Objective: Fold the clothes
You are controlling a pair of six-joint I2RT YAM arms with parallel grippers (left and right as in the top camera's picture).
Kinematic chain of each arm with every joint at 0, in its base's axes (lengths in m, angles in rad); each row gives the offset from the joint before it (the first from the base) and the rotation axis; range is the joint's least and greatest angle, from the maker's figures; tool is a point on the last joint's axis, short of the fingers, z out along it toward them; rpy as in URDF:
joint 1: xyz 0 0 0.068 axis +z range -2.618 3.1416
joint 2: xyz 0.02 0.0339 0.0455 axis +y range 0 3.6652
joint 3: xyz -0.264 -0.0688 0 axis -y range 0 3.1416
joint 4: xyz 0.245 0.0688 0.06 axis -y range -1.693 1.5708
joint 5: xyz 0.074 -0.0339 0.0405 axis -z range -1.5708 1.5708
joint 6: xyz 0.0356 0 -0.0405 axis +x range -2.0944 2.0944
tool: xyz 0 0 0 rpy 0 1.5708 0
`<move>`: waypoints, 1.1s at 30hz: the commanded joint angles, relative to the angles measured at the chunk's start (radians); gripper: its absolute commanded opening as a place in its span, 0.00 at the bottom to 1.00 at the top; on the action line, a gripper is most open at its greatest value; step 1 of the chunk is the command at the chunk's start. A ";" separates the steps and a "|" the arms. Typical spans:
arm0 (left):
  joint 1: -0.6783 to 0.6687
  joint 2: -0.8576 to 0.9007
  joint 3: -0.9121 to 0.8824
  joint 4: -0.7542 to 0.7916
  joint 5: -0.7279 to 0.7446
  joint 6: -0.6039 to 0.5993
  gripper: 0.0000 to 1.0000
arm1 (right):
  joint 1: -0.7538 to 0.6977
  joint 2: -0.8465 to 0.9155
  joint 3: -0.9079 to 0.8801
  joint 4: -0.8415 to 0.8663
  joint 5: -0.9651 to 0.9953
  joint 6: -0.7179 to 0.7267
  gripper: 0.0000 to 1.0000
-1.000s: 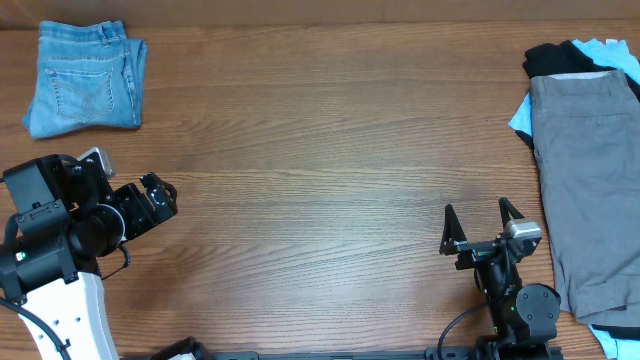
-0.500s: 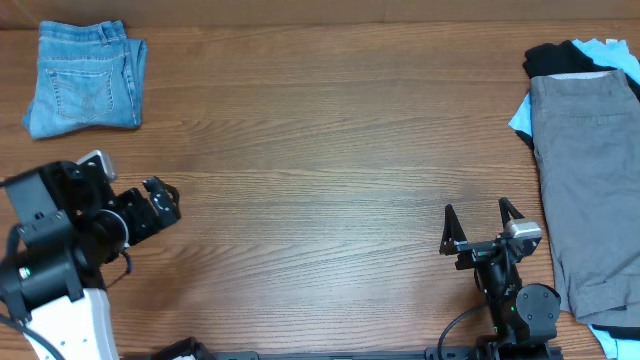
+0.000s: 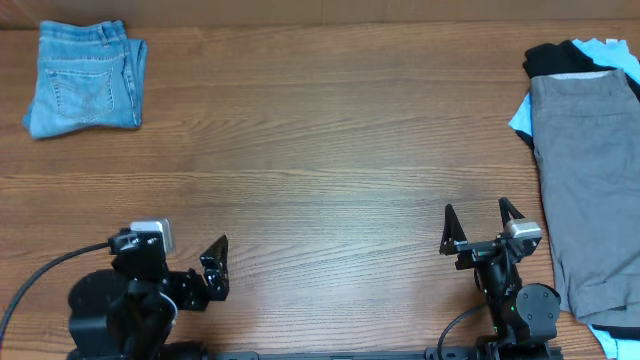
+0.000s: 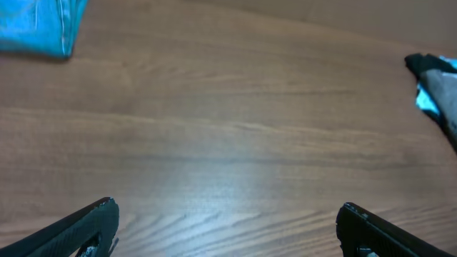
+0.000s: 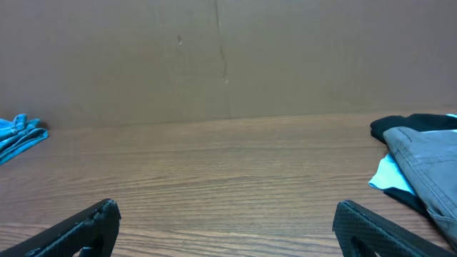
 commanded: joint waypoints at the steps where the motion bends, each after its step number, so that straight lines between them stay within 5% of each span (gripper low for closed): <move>1: -0.005 -0.015 -0.046 0.029 -0.010 -0.008 1.00 | -0.003 -0.011 -0.010 0.004 0.002 -0.003 1.00; 11: -0.067 -0.162 -0.334 0.469 0.052 -0.008 1.00 | -0.003 -0.011 -0.010 0.004 0.002 -0.003 1.00; 21: -0.067 -0.369 -0.632 0.741 -0.053 -0.118 1.00 | -0.003 -0.011 -0.010 0.004 0.002 -0.003 1.00; 33: -0.067 -0.422 -0.842 1.035 -0.110 -0.138 1.00 | -0.003 -0.011 -0.010 0.004 0.002 -0.003 1.00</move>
